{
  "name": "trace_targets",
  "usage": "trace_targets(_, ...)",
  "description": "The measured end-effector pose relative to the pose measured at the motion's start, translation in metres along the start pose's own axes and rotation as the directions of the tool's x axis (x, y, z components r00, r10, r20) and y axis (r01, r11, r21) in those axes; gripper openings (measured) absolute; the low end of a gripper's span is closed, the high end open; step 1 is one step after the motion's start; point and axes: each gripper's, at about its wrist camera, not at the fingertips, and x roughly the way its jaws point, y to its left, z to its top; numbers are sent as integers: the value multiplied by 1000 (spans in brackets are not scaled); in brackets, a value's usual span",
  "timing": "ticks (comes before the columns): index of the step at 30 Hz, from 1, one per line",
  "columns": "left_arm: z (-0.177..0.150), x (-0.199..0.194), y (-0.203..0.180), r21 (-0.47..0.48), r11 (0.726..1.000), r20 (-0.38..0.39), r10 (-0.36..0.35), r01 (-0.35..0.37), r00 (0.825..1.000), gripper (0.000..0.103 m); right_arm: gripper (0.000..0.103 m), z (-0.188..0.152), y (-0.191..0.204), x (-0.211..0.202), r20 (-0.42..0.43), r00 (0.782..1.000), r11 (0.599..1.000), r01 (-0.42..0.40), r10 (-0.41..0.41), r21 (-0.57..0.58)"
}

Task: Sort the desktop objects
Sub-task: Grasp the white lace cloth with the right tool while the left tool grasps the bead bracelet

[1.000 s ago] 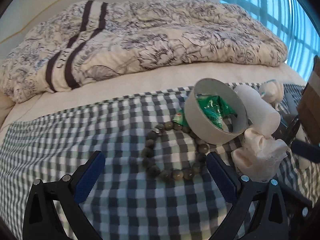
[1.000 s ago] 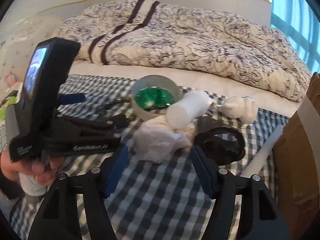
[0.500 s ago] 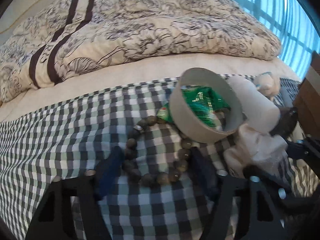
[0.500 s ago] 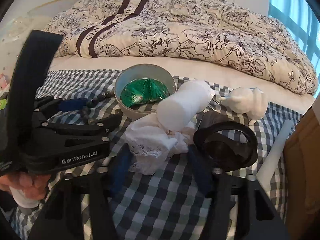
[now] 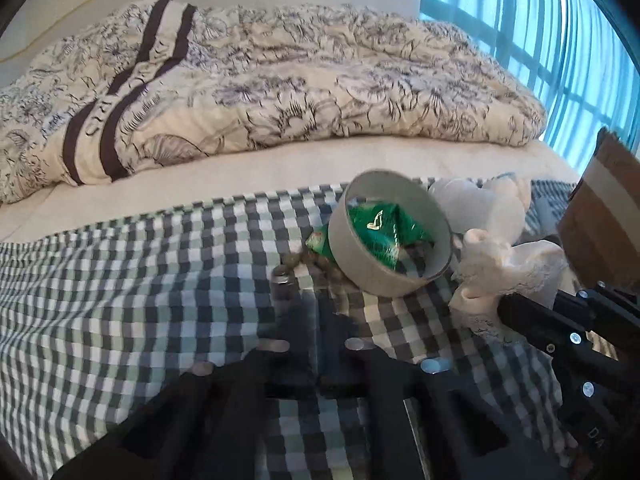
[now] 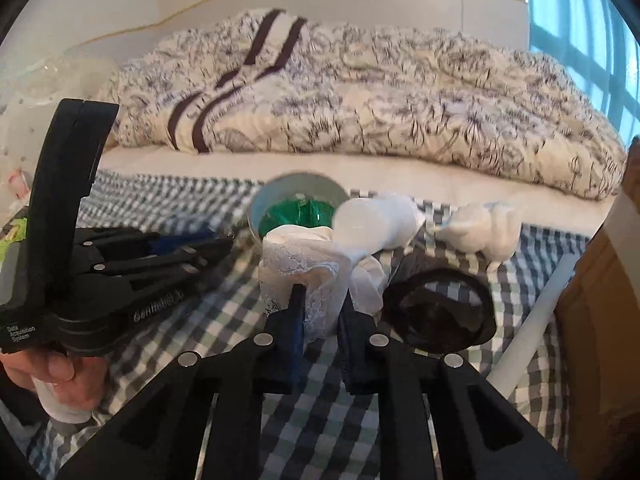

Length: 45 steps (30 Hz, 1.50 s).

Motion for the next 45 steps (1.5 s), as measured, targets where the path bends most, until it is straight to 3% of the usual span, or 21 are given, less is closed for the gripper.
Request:
trace_targets(9,2,-21,11,-37,999,45,-12,14,999,2,13,8,-1,-34,128,992,1000,-14,12,8)
trace_targets(11,2,-17,13,-50,999,26,2,-1,1000,7,13,10,-3,-41,151,988,1000,-19,17,13)
trace_targets(14,-1,-5,14,-59,998,-1,13,-13,1000,39,13,12,-1,-49,175,984,1000,-22,20,10)
trace_targets(15,-2,-2,14,-59,998,-3,23,-23,1000,55,13,12,-1,-50,180,983,1000,-23,21,9)
trace_targets(19,-3,13,12,-38,996,-30,84,-85,996,70,13,14,0,-55,190,981,1000,-28,27,1)
trace_targets(21,-6,30,15,-46,994,-95,92,-96,991,70,13,16,1,-57,196,980,1000,-31,31,-4)
trace_targets(23,-6,31,18,-56,995,-102,81,-87,992,69,13,17,1,-60,202,979,999,-33,34,-9)
trace_targets(24,-6,30,17,-53,995,-100,77,-82,992,54,13,18,2,-62,205,978,999,-33,35,-12)
trace_targets(25,-6,29,16,-44,996,-97,73,-78,993,29,13,18,3,-64,209,977,999,-32,34,-13)
trace_targets(27,-8,27,9,-9,997,-89,82,-83,993,11,13,19,5,-66,214,976,999,-30,33,-18)
trace_targets(35,-5,5,1,14,992,-27,123,-123,992,10,13,22,5,-88,241,971,1000,10,-6,-15)
trace_targets(45,10,-67,-13,12,992,119,122,-124,985,10,13,29,7,-127,290,956,998,57,-53,-5)
